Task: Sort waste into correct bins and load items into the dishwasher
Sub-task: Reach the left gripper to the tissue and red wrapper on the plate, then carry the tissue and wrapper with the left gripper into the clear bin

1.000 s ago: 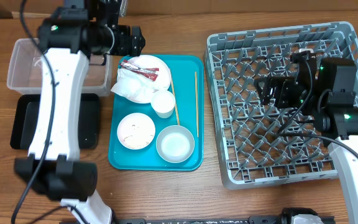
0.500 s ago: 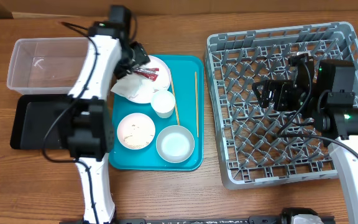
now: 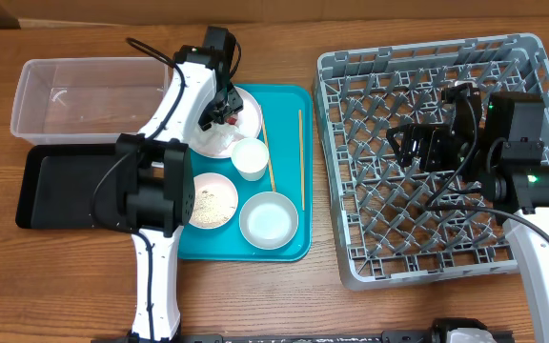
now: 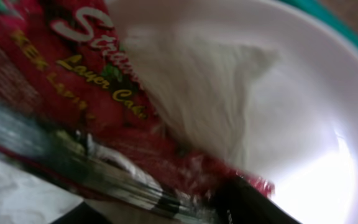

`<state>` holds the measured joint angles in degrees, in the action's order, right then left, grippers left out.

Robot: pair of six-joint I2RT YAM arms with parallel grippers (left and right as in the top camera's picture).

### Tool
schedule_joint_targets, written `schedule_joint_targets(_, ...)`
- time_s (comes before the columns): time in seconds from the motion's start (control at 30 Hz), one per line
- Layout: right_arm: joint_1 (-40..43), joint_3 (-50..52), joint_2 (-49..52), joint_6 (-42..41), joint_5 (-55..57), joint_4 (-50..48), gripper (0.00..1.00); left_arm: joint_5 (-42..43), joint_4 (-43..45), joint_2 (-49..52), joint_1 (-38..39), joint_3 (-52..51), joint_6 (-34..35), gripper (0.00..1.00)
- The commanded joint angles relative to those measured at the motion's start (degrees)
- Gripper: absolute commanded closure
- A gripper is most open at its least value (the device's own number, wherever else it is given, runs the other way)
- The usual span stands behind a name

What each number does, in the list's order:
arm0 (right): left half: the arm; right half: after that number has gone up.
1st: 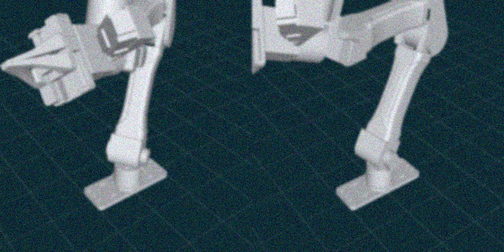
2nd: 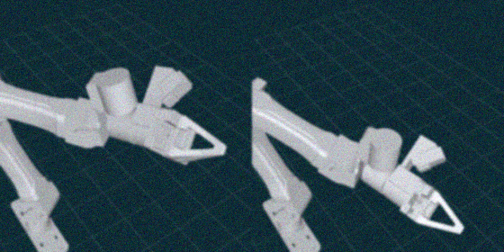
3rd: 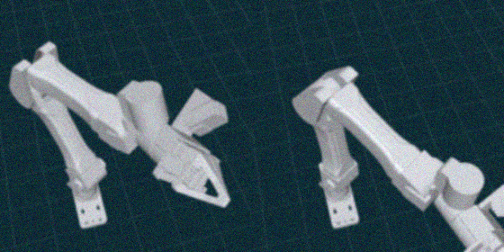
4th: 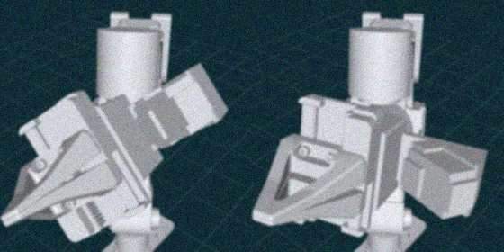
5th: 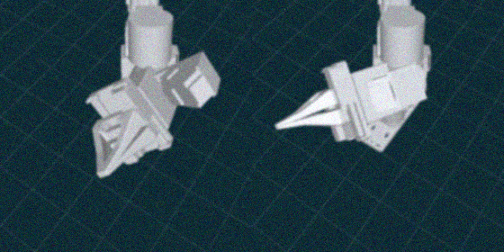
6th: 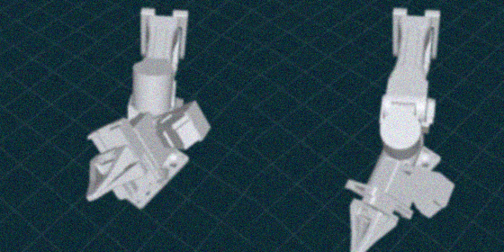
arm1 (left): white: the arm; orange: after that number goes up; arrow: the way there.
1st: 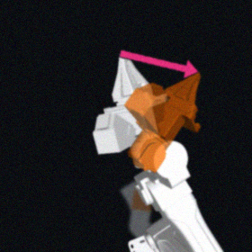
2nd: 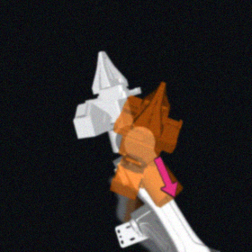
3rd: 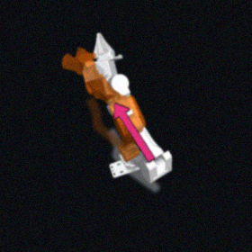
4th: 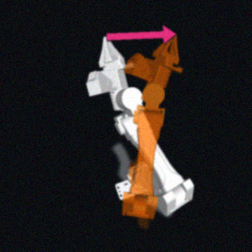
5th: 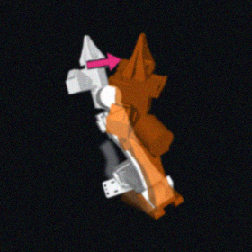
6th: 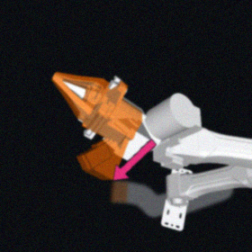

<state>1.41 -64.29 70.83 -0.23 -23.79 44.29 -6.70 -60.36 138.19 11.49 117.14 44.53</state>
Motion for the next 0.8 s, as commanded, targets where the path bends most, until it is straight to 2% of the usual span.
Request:
schedule_joint_targets(0.0,0.2,-1.4,-0.5,0.3,-0.3,0.0,0.00,-2.3,-0.1,2.1,-0.3,0.3,0.7,0.59)
schedule_joint_targets(0.07,0.2,-1.4,-0.5,0.3,-0.3,0.0,0.00,-2.2,-0.7,2.2,-0.2,0.3,0.6,0.79)
schedule_joint_targets(0.1,0.2,-1.4,-0.5,0.3,-0.3,0.0,0.00,-2.1,-1.0,2.2,-0.2,0.3,0.2,0.96)
schedule_joint_targets(0.23,0.2,-1.4,-0.5,0.3,-0.3,0.0,0.00,3.6,-2.9,0.6,-0.6,2.7,-9.0,0.96)
schedule_joint_targets(0.3,0.2,-1.4,-0.5,0.3,-0.3,0.0,0.00,5.6,-6.4,-0.7,-1.3,7.3,-12.0,0.96)
schedule_joint_targets(0.5,0.2,-1.4,-0.5,0.3,-0.3,0.0,0.00,6.1,-22.2,-4.6,-5.0,28.6,-18.0,0.96)
schedule_joint_targets(0.63,0.2,-1.4,-0.5,0.3,-0.3,0.0,0.00,5.9,-25.8,-5.0,-9.4,34.9,-20.4,0.96)
schedule_joint_targets(0.73,0.2,-1.4,-0.5,0.2,-0.3,0.0,0.00,5.7,-24.6,-4.3,-14.8,33.7,-21.2,0.82)
schedule_joint_targets(0.77,0.2,-1.4,-0.5,-0.1,-0.3,0.0,0.00,5.7,-23.2,-3.8,-16.2,32.9,-21.6,0.80)
